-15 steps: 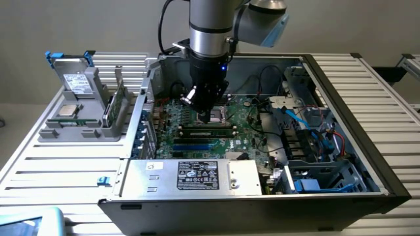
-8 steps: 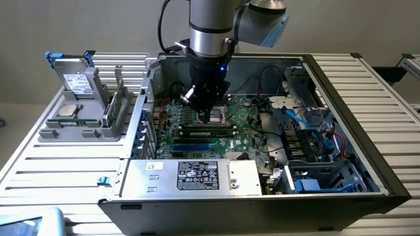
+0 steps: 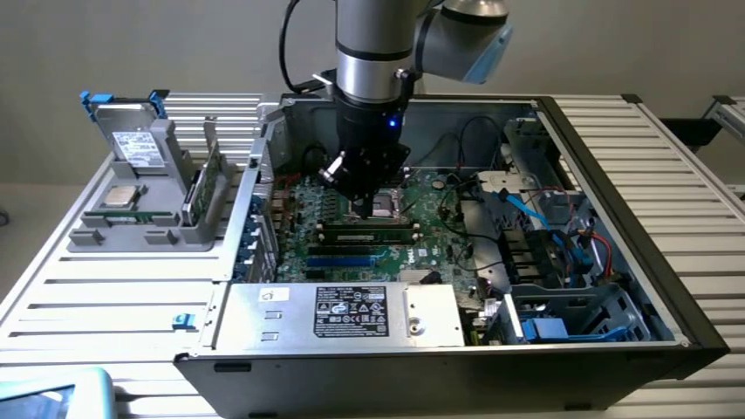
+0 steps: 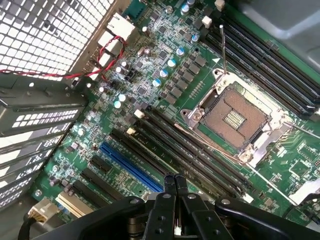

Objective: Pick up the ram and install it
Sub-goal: 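Press down the ram until it locks into place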

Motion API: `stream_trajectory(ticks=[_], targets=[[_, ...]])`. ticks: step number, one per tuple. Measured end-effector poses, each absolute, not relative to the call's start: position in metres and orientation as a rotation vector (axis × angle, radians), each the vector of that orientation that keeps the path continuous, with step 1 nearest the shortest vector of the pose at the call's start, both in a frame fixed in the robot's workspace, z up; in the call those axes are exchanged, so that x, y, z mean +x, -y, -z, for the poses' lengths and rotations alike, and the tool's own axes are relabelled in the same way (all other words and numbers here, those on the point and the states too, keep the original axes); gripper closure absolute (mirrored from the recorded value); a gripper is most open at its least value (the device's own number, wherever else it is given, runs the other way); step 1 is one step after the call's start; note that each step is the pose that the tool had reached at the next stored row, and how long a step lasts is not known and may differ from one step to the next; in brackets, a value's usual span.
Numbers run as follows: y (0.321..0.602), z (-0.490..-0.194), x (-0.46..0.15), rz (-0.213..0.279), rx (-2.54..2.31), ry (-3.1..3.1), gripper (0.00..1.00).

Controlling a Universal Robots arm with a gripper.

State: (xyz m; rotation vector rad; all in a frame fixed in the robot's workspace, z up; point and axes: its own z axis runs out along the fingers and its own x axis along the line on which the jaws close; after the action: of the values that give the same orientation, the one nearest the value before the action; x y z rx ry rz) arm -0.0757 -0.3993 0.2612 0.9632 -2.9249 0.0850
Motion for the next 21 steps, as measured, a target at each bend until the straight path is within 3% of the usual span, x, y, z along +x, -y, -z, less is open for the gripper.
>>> stream_trajectory(ticks=[21], targets=[[0.3993,-0.2605,-0.0757,-0.067,0.547,3.035,0.89]])
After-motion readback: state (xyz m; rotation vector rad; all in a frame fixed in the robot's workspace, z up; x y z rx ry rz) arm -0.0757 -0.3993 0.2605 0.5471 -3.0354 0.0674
